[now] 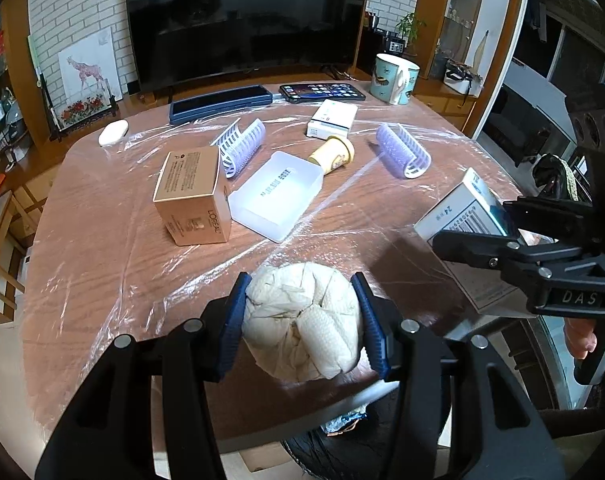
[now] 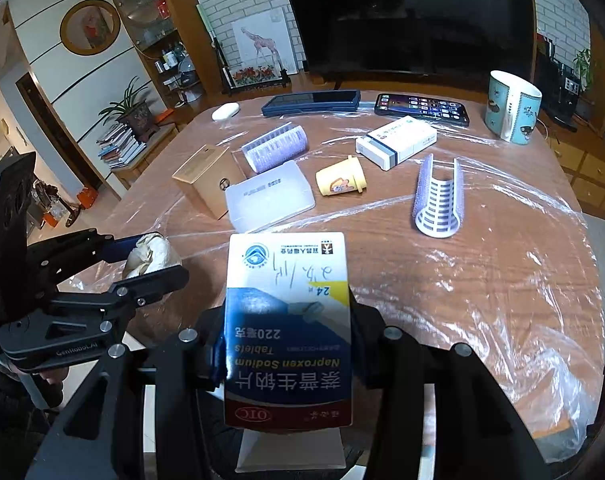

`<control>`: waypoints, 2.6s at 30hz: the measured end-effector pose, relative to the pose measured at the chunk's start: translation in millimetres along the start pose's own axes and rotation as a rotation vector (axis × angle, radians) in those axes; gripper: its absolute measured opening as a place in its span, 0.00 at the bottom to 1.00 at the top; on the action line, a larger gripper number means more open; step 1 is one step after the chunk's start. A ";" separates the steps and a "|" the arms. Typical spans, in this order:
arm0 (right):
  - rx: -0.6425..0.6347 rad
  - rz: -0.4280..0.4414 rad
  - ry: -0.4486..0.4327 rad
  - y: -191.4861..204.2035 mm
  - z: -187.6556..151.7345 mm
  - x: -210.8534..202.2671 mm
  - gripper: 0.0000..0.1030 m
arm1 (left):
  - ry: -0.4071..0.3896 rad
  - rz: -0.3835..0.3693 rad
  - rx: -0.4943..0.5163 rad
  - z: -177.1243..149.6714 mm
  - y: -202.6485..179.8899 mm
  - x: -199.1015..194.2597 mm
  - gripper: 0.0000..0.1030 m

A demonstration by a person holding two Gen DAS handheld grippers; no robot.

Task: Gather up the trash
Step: 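Carry the white bag and medicine box with both grippers over the black bin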

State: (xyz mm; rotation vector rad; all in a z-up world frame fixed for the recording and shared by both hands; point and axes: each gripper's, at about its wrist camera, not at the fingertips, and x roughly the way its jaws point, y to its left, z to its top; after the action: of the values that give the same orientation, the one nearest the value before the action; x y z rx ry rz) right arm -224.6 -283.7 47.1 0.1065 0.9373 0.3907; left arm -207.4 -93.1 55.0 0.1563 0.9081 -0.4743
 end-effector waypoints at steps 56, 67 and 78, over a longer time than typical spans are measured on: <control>-0.020 0.023 0.190 10.7 -105.1 -1.5 0.45 | 0.152 -0.002 0.071 -90.3 -57.1 -1.8 0.50; -0.048 -0.009 0.221 13.3 -116.0 14.0 0.45 | 0.199 0.024 0.086 -102.4 -59.4 16.5 0.50; -0.041 -0.037 0.247 9.9 -123.3 27.1 0.45 | 0.237 0.044 0.133 -112.4 -62.2 34.3 0.50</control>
State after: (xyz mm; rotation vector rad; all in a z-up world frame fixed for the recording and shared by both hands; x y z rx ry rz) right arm -312.0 -274.1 -44.1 0.0031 1.1720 0.3945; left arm -299.0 -122.8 -36.7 0.3587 1.1028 -0.4821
